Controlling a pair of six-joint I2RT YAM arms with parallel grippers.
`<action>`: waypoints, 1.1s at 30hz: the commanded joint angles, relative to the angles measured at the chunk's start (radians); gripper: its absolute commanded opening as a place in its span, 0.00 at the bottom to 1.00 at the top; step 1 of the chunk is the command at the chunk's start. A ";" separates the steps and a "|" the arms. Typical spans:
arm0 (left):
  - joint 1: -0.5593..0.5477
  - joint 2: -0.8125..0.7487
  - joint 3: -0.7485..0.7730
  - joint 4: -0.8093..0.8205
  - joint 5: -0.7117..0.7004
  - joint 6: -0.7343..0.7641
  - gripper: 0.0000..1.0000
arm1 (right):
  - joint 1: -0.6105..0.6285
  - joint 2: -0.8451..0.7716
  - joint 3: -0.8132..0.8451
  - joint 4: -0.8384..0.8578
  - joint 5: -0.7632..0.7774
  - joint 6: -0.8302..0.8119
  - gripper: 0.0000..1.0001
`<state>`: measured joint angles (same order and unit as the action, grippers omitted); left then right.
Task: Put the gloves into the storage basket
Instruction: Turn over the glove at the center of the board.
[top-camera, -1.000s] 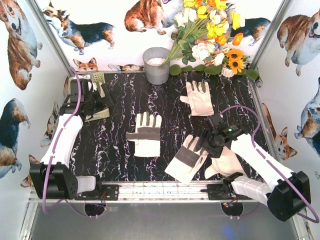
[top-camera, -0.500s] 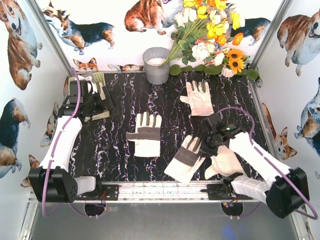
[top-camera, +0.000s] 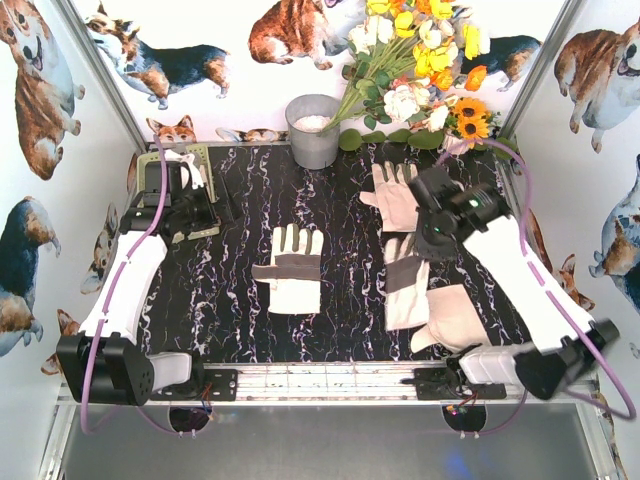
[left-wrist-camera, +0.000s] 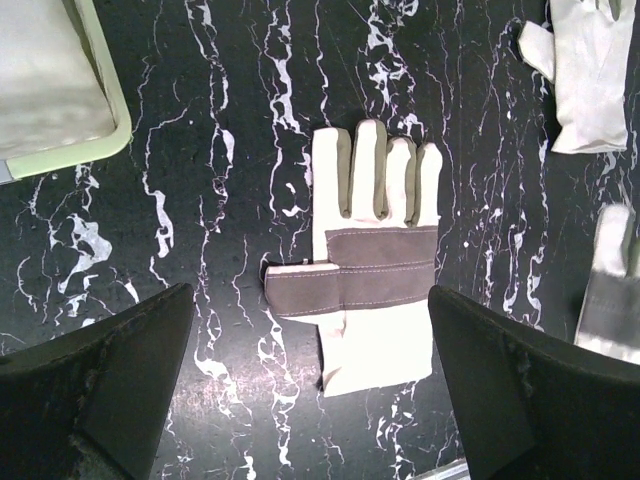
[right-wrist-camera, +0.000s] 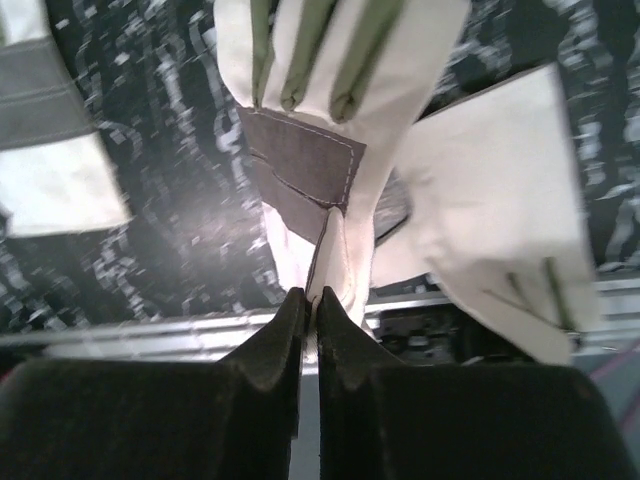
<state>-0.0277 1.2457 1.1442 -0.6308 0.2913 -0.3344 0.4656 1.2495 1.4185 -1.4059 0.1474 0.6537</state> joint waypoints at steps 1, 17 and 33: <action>-0.006 0.018 0.028 0.013 0.024 0.017 0.95 | 0.063 0.123 0.119 -0.111 0.278 -0.086 0.00; -0.007 0.081 -0.056 -0.026 0.165 0.078 0.93 | 0.156 0.570 0.128 0.493 -0.263 0.051 0.00; -0.045 0.156 -0.095 0.079 0.429 0.088 0.89 | 0.160 0.533 0.181 0.564 -0.387 0.013 0.60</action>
<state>-0.0437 1.3617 1.0542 -0.6273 0.5972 -0.2535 0.6411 1.9377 1.5547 -0.8688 -0.2161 0.6811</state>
